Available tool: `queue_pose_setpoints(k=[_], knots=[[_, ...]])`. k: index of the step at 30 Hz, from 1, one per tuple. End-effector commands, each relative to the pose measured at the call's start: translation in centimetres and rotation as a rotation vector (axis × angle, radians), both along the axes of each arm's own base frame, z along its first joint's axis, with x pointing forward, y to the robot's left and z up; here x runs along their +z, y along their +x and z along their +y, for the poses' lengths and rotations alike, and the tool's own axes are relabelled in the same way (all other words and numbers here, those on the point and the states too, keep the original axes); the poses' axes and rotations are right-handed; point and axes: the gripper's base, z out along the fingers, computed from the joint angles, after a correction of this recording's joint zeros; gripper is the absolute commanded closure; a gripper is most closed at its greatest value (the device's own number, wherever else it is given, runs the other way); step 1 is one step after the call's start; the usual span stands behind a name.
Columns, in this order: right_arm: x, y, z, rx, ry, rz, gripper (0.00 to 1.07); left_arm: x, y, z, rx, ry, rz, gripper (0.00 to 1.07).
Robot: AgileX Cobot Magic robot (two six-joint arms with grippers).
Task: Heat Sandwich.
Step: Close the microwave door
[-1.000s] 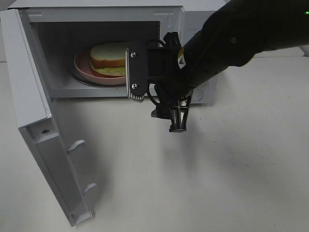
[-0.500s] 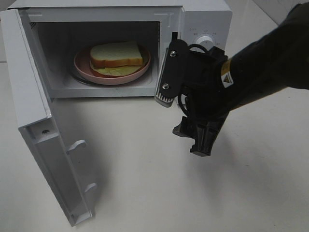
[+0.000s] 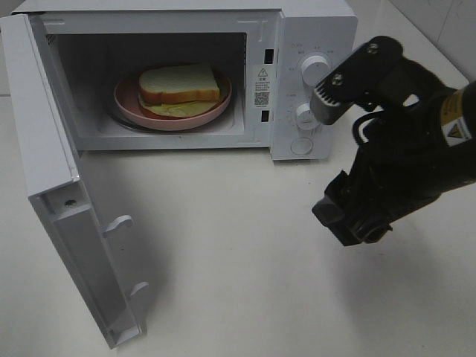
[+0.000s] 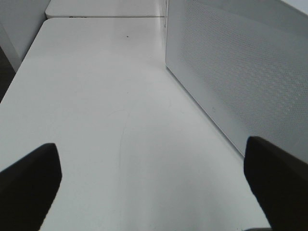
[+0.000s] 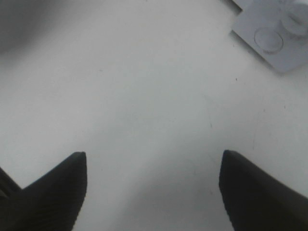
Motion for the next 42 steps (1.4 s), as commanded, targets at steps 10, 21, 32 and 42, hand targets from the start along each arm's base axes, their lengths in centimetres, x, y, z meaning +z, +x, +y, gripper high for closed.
queue_pose_setpoints(k=[10, 21, 32, 42], knots=[[2.0, -4.3, -3.6, -0.167, -0.047, 0.185, 0.33, -0.1, -0.3, 0.0, 0.004, 0.002, -0.027, 0.09], [4.5, -8.9, -7.5, -0.154, -0.075, 0.195, 0.33, -0.1, -0.3, 0.0, 0.004, 0.002, -0.027, 0.09], [6.9, -14.6, -12.7, -0.164, 0.132, -0.061, 0.33, -0.1, -0.3, 0.0, 0.004, 0.002, -0.027, 0.09], [6.3, -17.3, -14.6, -0.305, 0.172, -0.245, 0.33, -0.1, -0.3, 0.0, 0.004, 0.002, -0.027, 0.09]])
